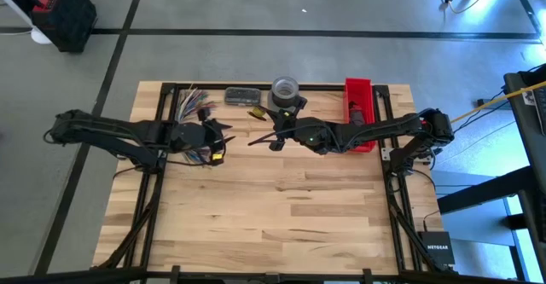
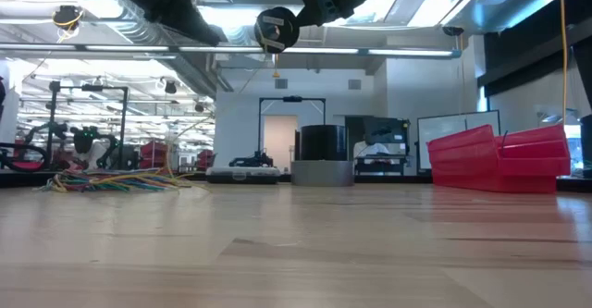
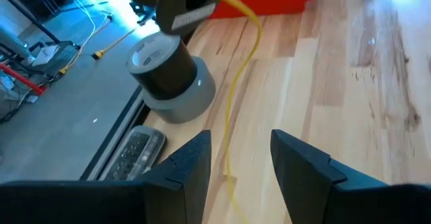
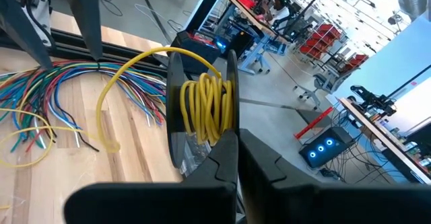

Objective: Coil cords
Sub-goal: Uncoil the yellow wire from the spool

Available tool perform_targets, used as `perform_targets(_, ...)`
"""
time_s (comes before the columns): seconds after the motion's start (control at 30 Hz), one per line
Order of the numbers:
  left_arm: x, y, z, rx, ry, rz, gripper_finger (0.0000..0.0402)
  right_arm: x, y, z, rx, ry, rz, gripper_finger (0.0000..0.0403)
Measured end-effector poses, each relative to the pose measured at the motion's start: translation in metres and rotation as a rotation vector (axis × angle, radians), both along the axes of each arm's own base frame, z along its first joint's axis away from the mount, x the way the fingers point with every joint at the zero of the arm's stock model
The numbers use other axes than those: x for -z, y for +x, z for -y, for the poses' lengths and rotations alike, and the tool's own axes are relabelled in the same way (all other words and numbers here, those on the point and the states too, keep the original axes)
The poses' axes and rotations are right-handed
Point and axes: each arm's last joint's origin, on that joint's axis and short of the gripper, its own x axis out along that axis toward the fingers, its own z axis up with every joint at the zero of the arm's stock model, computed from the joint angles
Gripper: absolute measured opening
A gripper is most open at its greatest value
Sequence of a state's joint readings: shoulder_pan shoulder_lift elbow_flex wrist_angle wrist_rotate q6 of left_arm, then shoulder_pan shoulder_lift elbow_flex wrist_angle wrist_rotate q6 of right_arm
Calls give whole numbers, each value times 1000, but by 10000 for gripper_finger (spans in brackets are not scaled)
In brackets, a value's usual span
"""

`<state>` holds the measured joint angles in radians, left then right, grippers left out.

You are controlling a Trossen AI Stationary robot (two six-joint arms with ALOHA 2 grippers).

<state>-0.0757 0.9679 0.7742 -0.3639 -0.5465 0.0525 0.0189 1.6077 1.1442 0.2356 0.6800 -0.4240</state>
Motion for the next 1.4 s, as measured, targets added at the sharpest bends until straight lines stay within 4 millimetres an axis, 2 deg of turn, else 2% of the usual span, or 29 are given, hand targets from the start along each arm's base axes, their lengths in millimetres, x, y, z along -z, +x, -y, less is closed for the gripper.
perform_targets(0.47,20,41,3,48,82,-17,148,0,1,-1,-36,8,-2,5)
perform_targets(0.83,19,43,3,69,121,-26,148,0,1,-1,-36,8,-2,5)
perform_targets(1.2,19,43,3,48,83,-4,148,0,1,-1,-36,8,-2,5)
perform_targets(1.4,27,48,-4,20,82,-36,148,0,1,-1,-36,8,-1,5)
